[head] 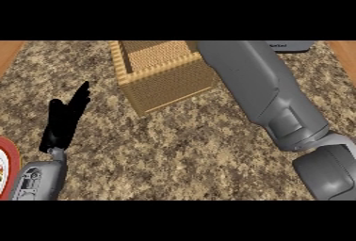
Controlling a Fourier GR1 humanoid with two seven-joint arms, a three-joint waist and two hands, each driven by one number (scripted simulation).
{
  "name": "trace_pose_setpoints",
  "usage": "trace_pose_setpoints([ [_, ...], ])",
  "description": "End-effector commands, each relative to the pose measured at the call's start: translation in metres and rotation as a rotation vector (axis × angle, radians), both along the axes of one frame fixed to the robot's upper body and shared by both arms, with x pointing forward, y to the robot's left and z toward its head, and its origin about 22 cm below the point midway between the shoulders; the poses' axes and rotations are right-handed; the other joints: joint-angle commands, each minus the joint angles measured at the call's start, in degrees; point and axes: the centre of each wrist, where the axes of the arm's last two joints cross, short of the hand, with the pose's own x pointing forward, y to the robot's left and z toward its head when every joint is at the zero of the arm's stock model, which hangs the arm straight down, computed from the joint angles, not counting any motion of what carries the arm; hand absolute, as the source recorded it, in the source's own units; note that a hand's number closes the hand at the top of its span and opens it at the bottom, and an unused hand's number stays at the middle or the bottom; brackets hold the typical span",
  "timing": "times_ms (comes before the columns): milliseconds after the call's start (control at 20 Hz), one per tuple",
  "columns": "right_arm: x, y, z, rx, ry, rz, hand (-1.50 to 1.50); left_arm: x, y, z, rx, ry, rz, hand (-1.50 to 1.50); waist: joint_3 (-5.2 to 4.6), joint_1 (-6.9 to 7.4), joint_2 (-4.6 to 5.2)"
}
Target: Pick the lemon from the placemat and place it in the basket
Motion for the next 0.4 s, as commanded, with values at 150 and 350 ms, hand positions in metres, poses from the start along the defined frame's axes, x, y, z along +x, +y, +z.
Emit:
trace_pose_setpoints([
  [150, 0.001, -0.065, -0.003, 0.127, 0.031, -0.074, -1.50, -0.015, 0.018, 0.005, 0.021, 0.009, 0.027, 0.00, 0.07, -1.79, -0.91],
  [350, -0.011, -0.117, -0.008, 0.144, 0.012, -0.072, -1.50, -0.008, 0.017, -0.001, -0.025, 0.006, 0.058, 0.00, 0.06, -3.24, -1.16],
])
